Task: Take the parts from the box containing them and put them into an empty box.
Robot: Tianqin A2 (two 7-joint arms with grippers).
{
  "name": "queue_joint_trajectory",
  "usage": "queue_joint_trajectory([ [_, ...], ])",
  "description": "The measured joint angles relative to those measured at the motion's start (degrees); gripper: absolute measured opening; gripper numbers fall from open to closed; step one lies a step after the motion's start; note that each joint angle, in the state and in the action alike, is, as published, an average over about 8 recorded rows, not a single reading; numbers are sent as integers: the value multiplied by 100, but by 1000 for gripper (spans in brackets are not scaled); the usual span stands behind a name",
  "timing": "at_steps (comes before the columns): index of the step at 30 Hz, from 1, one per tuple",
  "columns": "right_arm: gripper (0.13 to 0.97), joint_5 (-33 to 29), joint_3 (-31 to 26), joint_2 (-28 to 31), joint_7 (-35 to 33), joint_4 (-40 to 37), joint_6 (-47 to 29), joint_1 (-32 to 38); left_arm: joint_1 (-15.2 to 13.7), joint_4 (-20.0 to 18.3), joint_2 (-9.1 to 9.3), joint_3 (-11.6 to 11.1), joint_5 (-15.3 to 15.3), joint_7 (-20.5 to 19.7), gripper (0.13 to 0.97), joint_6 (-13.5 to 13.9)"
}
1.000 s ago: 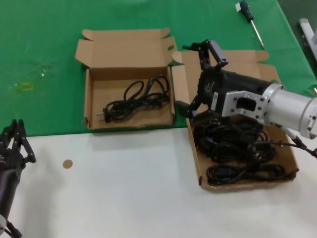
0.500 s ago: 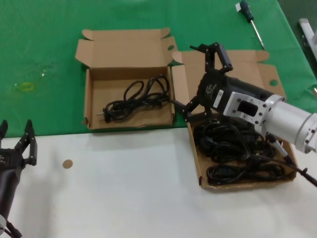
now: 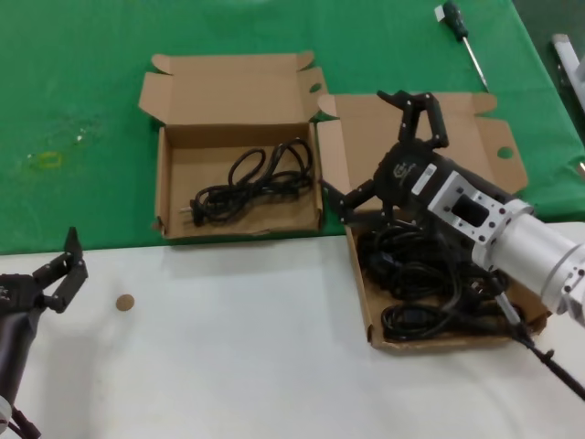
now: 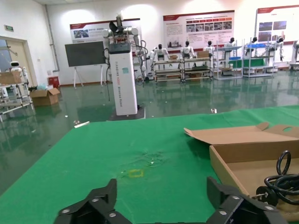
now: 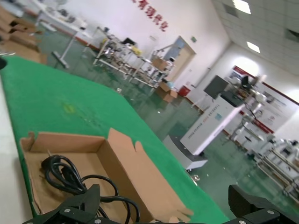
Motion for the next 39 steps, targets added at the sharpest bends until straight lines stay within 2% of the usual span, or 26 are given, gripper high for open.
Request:
queue_joint_trajectory([
  [6, 966, 192, 148, -126, 121, 30, 261, -260, 0, 0, 0, 0, 1, 1, 681, 0],
  [7, 966, 224, 172, -147, 141, 35, 303, -302, 0, 0, 0, 0, 1, 2, 681, 0],
  [15, 966, 483, 370, -316, 304, 75, 655, -649, 0, 0, 0, 0, 0, 3, 847, 0],
  [24, 966, 772, 592, -505, 486, 119, 1047, -1039, 0, 0, 0, 0, 0, 1, 942, 0],
  [39, 966, 1255, 963, -821, 790, 194, 1703, -1689, 0, 0, 0, 0, 0, 1, 966, 0],
])
